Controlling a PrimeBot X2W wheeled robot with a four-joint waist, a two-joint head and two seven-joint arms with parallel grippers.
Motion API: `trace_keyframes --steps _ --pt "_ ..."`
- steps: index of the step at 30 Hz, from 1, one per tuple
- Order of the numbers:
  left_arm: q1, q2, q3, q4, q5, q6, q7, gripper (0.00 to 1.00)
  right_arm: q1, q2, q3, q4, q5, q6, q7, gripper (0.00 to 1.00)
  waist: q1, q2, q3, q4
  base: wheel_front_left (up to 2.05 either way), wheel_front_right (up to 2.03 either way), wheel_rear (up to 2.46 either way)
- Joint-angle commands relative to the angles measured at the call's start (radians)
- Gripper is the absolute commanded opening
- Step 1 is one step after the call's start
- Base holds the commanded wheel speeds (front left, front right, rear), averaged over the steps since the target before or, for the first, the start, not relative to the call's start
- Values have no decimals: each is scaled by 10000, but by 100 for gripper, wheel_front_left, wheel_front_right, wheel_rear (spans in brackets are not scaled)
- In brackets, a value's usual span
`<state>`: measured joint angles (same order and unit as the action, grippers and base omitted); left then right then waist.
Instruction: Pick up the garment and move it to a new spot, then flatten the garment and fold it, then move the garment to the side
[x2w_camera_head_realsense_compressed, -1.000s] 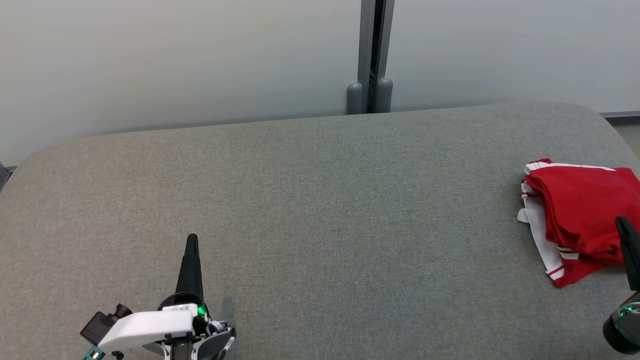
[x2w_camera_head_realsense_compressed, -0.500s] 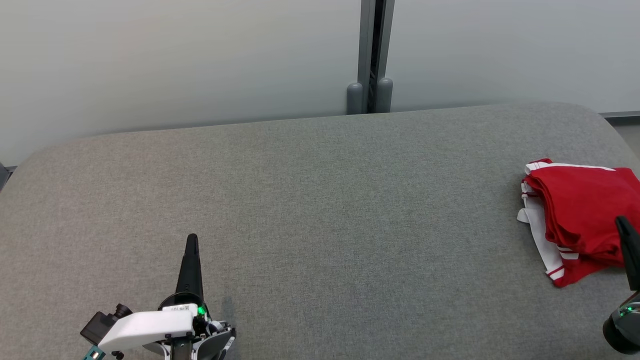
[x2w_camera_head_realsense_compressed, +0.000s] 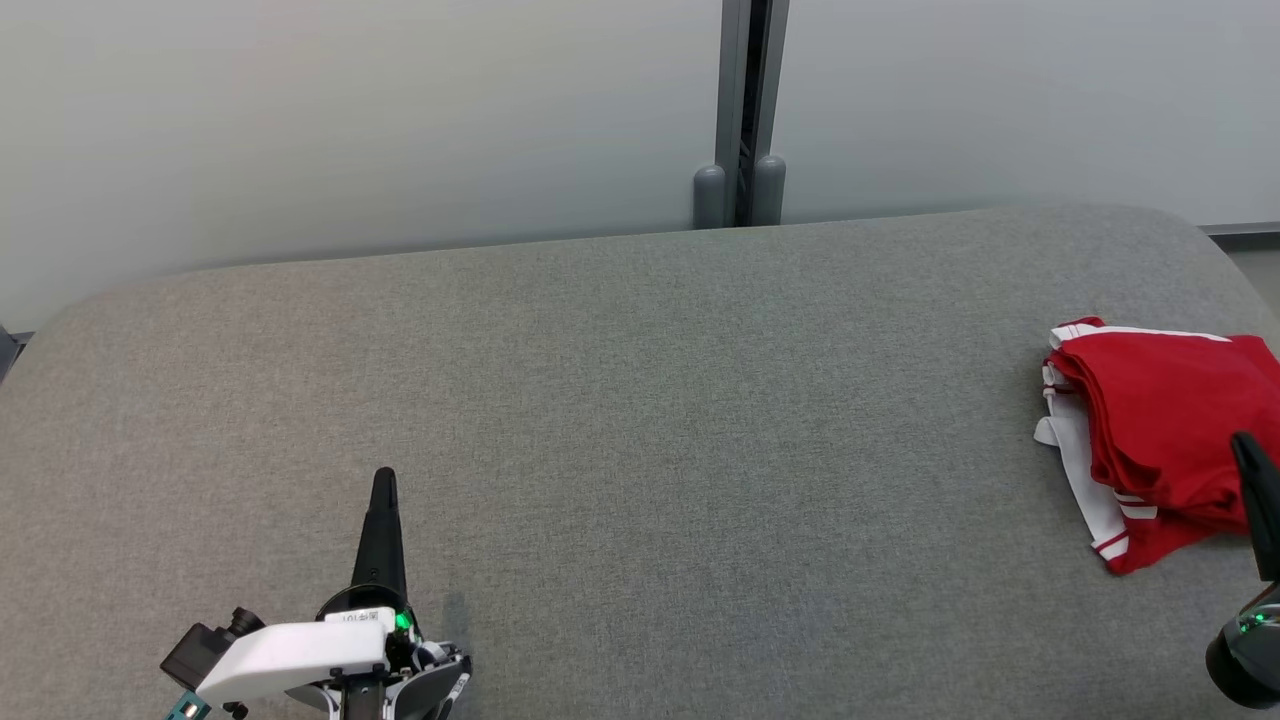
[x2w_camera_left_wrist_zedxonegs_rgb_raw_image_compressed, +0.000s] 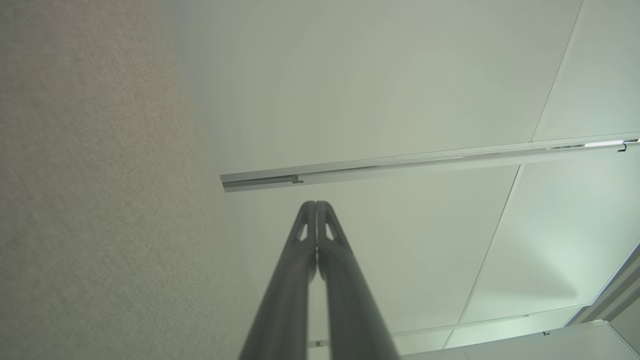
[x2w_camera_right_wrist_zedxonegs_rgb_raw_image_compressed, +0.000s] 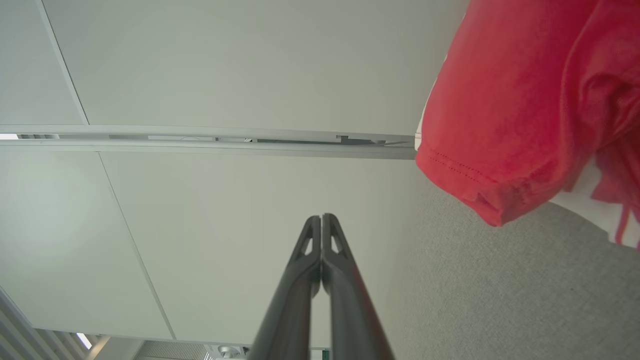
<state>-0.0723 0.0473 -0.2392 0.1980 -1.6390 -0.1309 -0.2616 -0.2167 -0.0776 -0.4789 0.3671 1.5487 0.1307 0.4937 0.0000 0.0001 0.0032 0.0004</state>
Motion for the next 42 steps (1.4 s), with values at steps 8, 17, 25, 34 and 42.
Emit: trace_keyframes --steps 8,17,25,34,42 --pt "-173 26 21 2 -63 -39 -17 0 -38 -91 -11 3 47 0 27 0 0 -1 0 0 0 0 0" --pt "-172 26 21 0 -63 -39 -17 0 -35 -94 -8 3 50 0 21 0 0 -1 0 0 0 0 0" --pt "-172 26 22 -1 -63 -39 -17 0 -33 -97 -2 3 56 0 17 0 0 -1 0 0 0 0 0" --pt "-172 26 22 -2 -63 -39 -17 0 -31 -100 2 3 61 0 13 0 0 -1 0 0 0 0 0" --pt "-172 26 23 -3 -64 -39 -17 0 -30 -101 8 3 67 0 8 0 0 -1 0 0 0 0 0"
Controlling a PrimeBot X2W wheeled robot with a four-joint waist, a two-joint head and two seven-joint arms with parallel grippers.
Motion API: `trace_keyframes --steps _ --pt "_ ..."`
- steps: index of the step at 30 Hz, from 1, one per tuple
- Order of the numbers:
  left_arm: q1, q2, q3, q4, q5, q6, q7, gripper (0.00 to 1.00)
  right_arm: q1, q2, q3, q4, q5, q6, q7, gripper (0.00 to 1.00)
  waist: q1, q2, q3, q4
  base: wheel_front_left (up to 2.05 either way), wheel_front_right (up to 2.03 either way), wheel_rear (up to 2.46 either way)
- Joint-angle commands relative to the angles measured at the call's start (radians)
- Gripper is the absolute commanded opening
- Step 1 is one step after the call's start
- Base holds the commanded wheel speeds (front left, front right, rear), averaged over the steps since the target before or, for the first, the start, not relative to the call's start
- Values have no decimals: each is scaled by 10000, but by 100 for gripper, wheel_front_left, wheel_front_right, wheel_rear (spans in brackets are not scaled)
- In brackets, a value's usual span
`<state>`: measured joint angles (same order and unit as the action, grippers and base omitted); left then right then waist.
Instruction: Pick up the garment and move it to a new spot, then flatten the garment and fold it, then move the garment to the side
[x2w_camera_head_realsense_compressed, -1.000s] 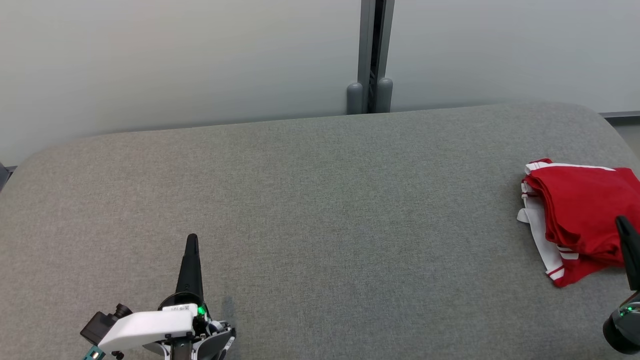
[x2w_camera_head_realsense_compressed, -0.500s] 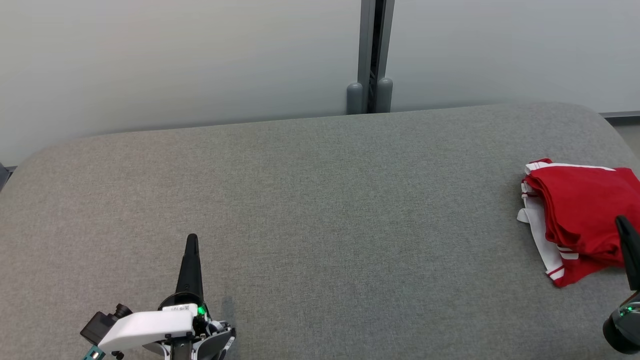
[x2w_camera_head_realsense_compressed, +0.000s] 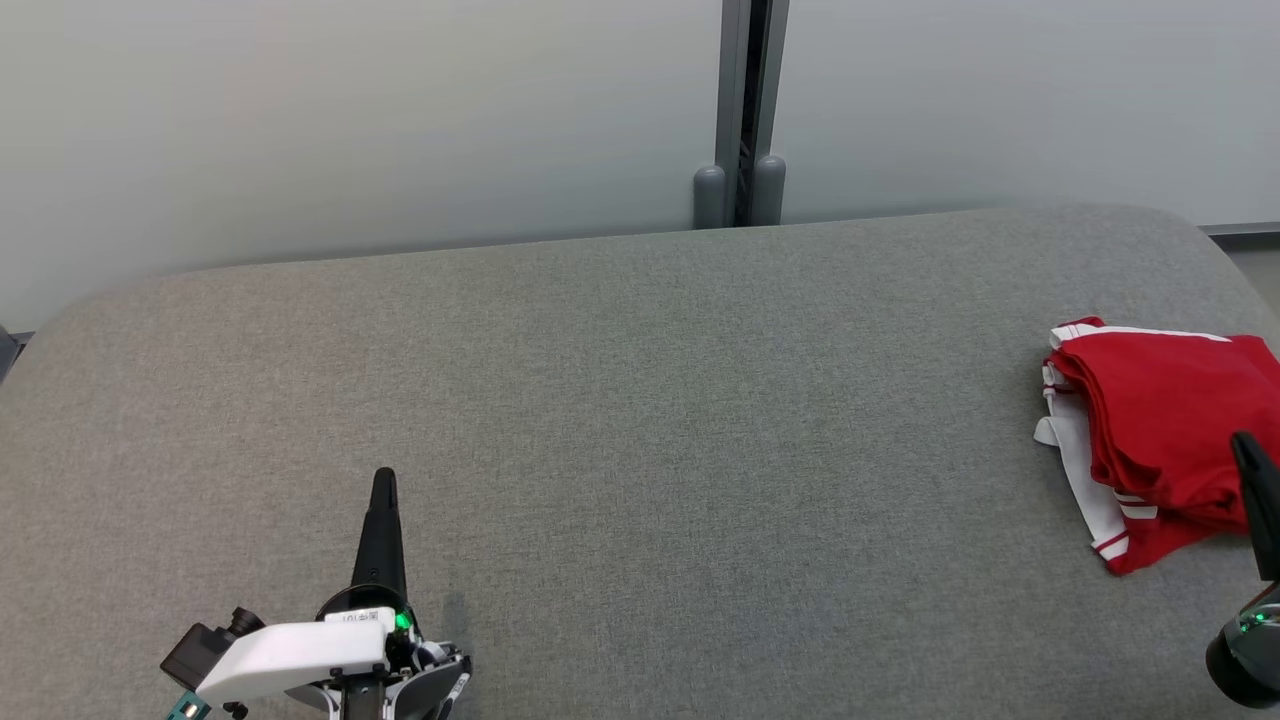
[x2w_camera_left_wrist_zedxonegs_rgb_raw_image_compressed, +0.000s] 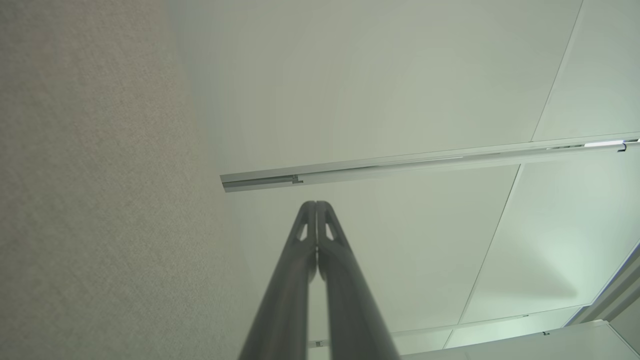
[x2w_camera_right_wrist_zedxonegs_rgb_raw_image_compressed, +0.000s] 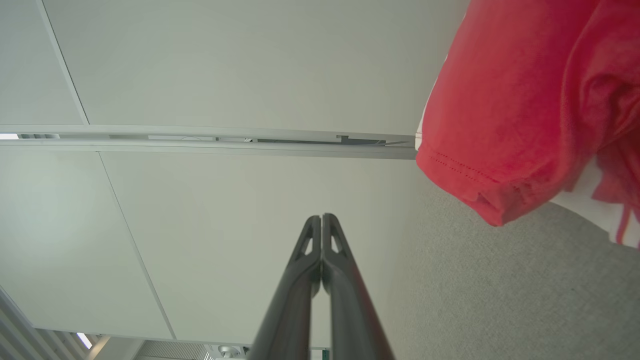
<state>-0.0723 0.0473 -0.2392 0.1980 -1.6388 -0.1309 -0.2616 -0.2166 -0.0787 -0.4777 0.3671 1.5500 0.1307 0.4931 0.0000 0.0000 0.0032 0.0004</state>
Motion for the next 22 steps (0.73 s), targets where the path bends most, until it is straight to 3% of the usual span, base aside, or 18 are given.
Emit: trace_keyframes --steps 1,22 --pt "-172 26 23 -3 -65 -39 -17 0 -31 -90 0 3 54 0 13 0 0 0 0 0 0 0 0" --pt "-171 26 23 -5 -66 -39 -17 0 -26 -94 8 3 64 0 6 0 0 0 0 0 0 0 0"
